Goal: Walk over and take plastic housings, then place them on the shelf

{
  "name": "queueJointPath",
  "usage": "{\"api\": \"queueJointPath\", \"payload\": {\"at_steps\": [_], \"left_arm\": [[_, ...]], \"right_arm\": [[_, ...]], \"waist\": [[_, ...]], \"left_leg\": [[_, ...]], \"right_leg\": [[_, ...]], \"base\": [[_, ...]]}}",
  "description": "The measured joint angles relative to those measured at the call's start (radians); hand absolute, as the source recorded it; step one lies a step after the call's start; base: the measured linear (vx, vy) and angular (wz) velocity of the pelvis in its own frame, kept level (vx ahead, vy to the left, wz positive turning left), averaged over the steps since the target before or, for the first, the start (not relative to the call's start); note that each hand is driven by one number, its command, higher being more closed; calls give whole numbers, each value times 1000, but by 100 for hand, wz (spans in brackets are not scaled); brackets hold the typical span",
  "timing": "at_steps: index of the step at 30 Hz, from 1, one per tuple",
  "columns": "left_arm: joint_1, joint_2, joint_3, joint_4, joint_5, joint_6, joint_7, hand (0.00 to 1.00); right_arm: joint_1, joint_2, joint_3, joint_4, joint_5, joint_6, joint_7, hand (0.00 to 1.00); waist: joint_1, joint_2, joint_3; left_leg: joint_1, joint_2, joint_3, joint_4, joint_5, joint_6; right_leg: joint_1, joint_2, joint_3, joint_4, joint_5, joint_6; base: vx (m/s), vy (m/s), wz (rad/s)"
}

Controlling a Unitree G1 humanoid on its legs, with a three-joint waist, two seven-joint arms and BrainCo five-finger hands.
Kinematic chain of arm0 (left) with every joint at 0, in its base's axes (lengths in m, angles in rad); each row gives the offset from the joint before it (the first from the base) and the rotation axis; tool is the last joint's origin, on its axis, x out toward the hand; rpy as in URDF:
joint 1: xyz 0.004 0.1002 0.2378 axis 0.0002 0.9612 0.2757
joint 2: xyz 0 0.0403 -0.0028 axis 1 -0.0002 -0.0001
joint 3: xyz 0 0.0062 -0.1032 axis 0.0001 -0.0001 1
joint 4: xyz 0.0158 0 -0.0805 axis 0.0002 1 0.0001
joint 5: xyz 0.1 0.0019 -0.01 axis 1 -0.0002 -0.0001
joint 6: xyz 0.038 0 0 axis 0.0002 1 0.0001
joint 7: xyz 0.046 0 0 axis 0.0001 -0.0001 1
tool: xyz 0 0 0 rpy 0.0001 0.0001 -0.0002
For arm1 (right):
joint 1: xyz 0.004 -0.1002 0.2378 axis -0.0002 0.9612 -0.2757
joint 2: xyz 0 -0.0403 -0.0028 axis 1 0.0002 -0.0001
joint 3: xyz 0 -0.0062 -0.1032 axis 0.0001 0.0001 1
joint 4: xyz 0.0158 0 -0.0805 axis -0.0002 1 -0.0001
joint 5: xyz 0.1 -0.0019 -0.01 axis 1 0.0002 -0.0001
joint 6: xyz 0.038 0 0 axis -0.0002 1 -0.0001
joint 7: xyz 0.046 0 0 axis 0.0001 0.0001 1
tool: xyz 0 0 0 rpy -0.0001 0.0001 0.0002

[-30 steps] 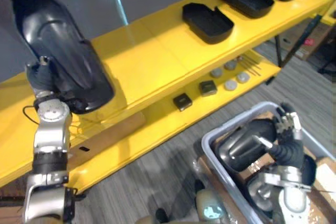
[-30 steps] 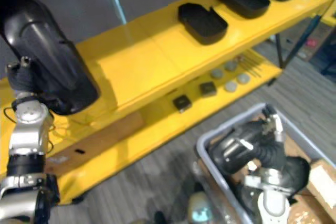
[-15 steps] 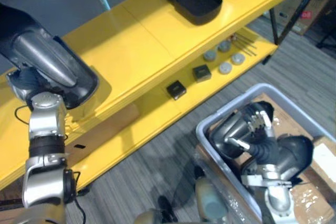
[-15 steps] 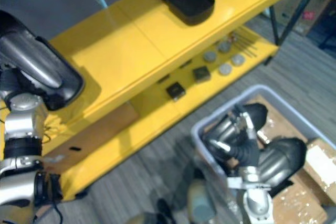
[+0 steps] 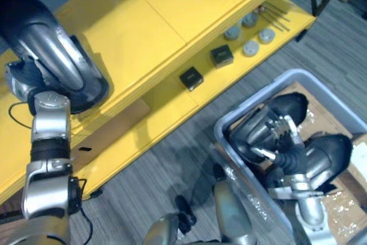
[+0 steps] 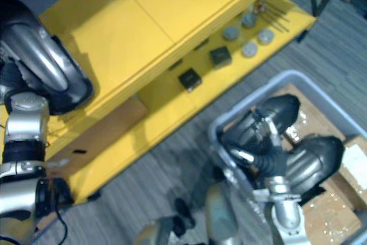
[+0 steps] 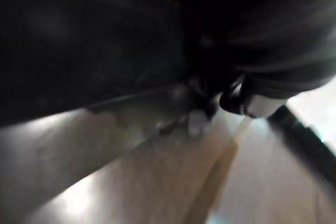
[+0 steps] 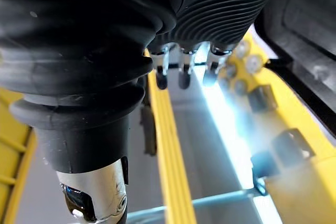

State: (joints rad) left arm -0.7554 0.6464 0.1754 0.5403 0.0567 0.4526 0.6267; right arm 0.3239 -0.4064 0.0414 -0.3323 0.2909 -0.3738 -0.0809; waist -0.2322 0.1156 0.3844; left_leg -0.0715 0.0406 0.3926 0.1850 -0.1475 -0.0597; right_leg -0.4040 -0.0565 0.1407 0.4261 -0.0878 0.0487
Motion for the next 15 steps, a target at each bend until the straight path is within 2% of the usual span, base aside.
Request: {"api": "queueJointPath", "payload": {"at_steps": [3,6,7,9,10,15], "left_arm": [[0,17,-1,0,-10,38,6,0],[0,18,2,0,-22,75,39,0],[0,18,4,0,-55,87,65,0],[0,18,11,0,-80,93,93,0],[0,18,21,0,-109,95,132,0],[9,17,60,-1,-209,84,243,0]], "right_arm": [[-3,-12,-5,0,11,0,7,0],[-17,-16,-22,0,14,3,14,0],[-27,-16,-27,0,20,9,14,0],[-34,-17,-36,0,20,17,15,0],[-39,-18,-41,0,20,30,15,0],[-46,-20,-46,-11,40,39,18,0]], "waist": [[-2,4,6],[0,0,18],[0,-2,20],[0,-3,34],[0,-4,43],[-1,-4,56]], "left_leg": [[0,-1,0,1,0,0],[-6,-4,0,7,0,0],[-20,-5,0,20,1,2],[-20,-6,0,26,2,4],[-21,-6,1,30,2,4],[-33,-13,2,34,5,8]], "right_leg": [[-1,0,0,1,-1,0],[-10,-4,2,4,-9,-2],[-19,-7,4,9,-14,-7],[-18,-9,4,13,-14,-8],[-19,-10,5,16,-15,-8],[-39,-14,12,35,-20,-7]], "base": [[0,0,0],[-26,1,2],[-25,-5,5],[-10,-3,2],[0,0,0],[0,0,0]]}}
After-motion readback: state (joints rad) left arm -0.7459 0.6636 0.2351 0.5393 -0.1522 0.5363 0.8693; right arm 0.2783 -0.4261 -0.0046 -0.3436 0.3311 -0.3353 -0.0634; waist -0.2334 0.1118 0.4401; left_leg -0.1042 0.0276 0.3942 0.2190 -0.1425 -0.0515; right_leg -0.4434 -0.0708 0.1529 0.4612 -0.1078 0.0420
